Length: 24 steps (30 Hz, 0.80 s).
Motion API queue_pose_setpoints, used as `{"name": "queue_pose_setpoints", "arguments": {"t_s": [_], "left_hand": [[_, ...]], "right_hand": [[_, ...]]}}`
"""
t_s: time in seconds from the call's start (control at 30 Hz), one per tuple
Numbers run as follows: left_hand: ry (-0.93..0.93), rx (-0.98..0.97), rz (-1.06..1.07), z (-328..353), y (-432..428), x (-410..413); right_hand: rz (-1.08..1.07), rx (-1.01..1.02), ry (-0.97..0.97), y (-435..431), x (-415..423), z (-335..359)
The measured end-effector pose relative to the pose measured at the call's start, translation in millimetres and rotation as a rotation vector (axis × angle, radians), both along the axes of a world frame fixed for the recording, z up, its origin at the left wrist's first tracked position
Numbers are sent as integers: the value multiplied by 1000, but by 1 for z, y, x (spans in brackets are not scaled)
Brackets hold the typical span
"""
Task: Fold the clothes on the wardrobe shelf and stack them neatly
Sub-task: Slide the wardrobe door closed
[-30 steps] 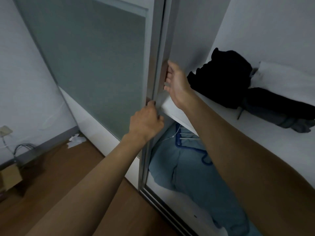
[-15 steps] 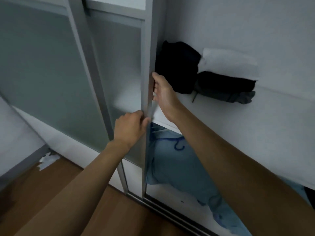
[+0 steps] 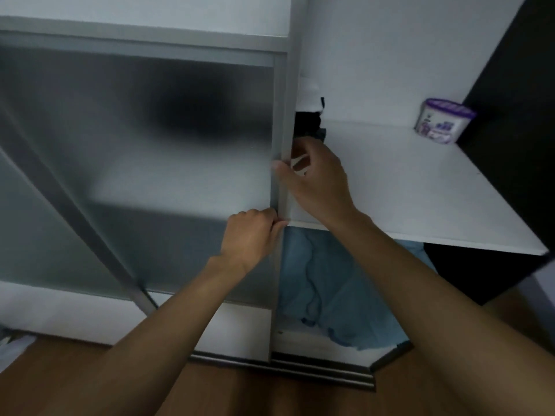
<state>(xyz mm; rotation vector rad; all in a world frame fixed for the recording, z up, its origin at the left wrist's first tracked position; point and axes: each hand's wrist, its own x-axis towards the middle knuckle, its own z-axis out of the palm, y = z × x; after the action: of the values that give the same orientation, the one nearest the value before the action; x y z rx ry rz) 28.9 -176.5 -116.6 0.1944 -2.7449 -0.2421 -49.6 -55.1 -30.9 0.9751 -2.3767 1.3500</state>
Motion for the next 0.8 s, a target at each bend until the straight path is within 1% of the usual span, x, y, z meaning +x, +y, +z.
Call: {"name": "queue_pose_setpoints", "arguments": {"t_s": [0.07,0.23,0.3,0.37,0.43,0.5,0.57,0.67,0.8], "left_hand": [[-8,-7,-40,-1,27,-8],[10,-82,-139,10,85,-19],[79,-83,-239,19,101,-18],[193,-101,-372,28,113,-16],[302,-177,-453,35,122,-15],[347,-251,-486,43,131,-18],[334,-330,-483,52,138,-23],[263,-518,-414,62,146,-35],[282,-770,-388,69,157,-58]], "right_hand": [[-91,-7,7,32,-2,1],[-255,-20,-74,106,-10,4],[-311,-13,-83,133,-14,4],[-371,5,-61,158,-17,5],[-433,37,-37,183,-21,6],[-497,59,-31,206,-26,8],[-554,72,-48,227,-30,10],[-621,91,-83,256,-37,14],[-688,110,-91,294,-45,17]]}}
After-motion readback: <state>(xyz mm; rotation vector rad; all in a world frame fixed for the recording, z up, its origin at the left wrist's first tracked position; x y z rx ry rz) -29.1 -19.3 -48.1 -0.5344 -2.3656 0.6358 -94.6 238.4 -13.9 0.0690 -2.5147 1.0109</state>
